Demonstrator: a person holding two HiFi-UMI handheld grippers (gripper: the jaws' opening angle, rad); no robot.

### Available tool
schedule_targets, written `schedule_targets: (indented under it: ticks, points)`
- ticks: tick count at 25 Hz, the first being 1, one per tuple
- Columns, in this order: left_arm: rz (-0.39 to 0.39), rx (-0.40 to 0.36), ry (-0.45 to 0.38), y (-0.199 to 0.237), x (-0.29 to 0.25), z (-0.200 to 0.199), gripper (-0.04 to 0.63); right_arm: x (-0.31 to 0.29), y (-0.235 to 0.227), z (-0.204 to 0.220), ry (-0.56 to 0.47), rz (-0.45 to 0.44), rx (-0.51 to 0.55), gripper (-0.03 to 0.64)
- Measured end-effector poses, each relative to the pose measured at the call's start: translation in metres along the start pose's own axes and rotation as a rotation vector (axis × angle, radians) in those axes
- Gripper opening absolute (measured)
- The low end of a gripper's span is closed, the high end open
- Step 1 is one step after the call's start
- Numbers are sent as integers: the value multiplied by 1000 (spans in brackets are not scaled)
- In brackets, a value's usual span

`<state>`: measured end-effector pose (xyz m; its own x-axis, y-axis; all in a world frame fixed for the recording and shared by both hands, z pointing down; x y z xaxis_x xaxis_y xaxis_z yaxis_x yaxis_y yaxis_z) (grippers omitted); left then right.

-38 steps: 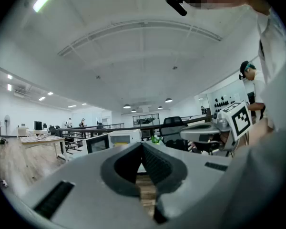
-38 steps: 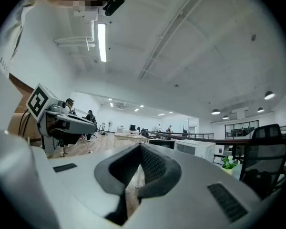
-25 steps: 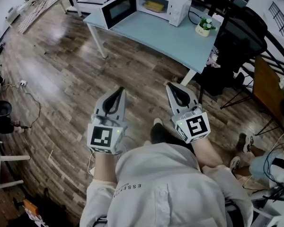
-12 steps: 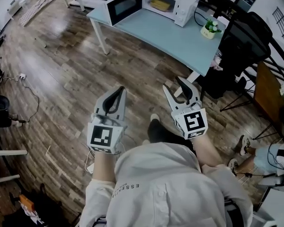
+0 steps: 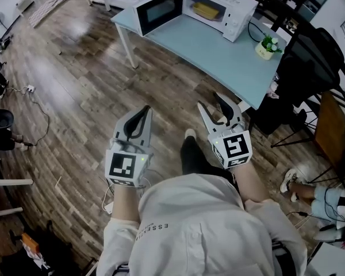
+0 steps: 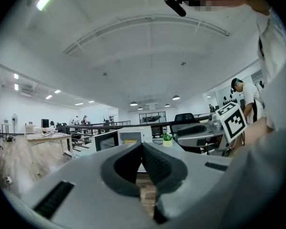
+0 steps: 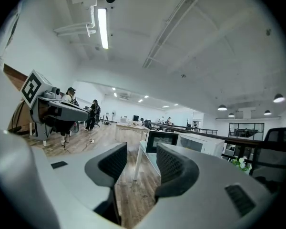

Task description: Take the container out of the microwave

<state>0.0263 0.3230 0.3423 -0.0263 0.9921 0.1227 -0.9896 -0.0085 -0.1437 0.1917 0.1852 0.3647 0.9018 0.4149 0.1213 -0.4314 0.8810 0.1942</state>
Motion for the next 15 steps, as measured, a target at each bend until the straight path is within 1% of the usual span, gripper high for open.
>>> schedule_targets:
  ticks: [4, 12, 15]
  points:
    - [-23, -6, 13, 19, -46, 12, 2, -40, -35, 18, 3, -18, -5, 186]
    - [-44, -2, 50, 57, -164, 31, 2, -131, -127, 50, 28, -58, -31, 186]
    - [-46, -9, 50, 69, -207, 35, 2, -162, -159, 60, 28, -80, -37, 186]
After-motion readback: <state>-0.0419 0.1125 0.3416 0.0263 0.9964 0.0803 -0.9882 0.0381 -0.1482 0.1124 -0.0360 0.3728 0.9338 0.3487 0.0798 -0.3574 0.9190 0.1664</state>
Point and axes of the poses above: the fingertips, and each gripper's own axes: x backward along the fingers, y to its left, z out of its underside, the point moved 6 cm from there along x, backward along the fingers, and after that the axes turned 13 degrees about -y, right-handed, at the moved point
